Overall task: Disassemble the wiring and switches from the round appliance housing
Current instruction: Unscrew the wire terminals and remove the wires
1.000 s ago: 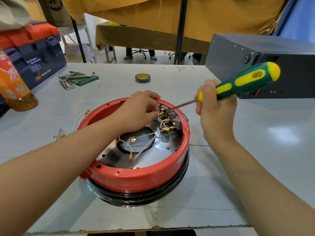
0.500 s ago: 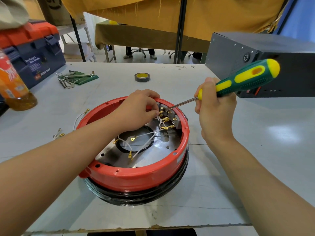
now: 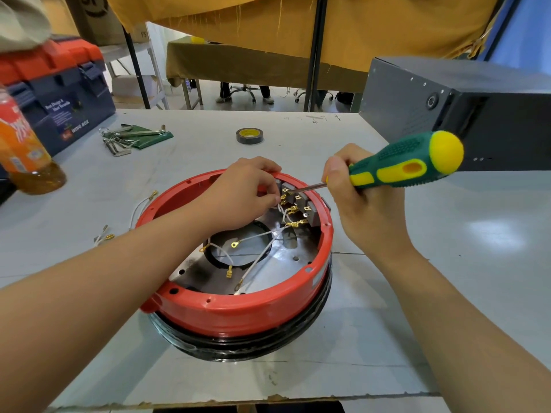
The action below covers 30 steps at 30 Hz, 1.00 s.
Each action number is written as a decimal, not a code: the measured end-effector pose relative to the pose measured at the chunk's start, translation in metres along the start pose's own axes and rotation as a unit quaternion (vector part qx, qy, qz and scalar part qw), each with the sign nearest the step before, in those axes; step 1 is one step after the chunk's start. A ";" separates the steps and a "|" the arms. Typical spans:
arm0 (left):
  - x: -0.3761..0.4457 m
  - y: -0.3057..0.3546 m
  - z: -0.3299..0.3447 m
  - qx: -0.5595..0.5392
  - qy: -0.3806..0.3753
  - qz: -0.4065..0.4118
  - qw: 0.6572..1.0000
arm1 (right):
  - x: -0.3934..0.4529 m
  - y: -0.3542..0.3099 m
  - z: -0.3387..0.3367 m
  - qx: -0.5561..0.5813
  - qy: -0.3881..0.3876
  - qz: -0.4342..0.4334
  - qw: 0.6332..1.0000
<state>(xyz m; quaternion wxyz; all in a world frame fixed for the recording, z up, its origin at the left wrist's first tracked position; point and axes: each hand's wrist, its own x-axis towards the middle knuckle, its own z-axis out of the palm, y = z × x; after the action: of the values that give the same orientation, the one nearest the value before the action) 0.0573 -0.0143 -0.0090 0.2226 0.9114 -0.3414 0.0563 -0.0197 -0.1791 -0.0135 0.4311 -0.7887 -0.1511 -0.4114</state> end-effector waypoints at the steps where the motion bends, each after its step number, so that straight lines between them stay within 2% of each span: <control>1: 0.000 0.000 0.000 0.002 0.000 0.000 1.000 | 0.001 -0.001 -0.001 -0.003 -0.008 -0.001 1.000; 9: 0.001 -0.001 0.000 0.001 -0.004 0.002 1.000 | 0.023 -0.003 -0.004 0.038 -0.075 0.010 0.996; 13: 0.000 0.000 0.000 0.006 -0.008 0.003 1.000 | 0.035 0.001 0.002 0.047 -0.034 0.062 0.996; 15: 0.000 0.001 0.000 0.003 -0.006 0.003 1.000 | 0.035 0.003 0.011 0.027 -0.039 0.086 0.995; 20: -0.001 0.001 0.000 -0.009 -0.005 0.000 1.000 | 0.031 0.010 0.012 0.025 -0.010 0.101 0.995; 30: 0.000 0.001 0.000 -0.008 -0.007 0.006 1.000 | 0.026 0.005 0.006 0.081 0.069 0.056 0.993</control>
<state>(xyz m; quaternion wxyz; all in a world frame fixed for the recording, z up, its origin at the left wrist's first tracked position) 0.0566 -0.0148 -0.0091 0.2271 0.9081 -0.3485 0.0486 0.0020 -0.1802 0.0021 0.5257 -0.7281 -0.1094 -0.4261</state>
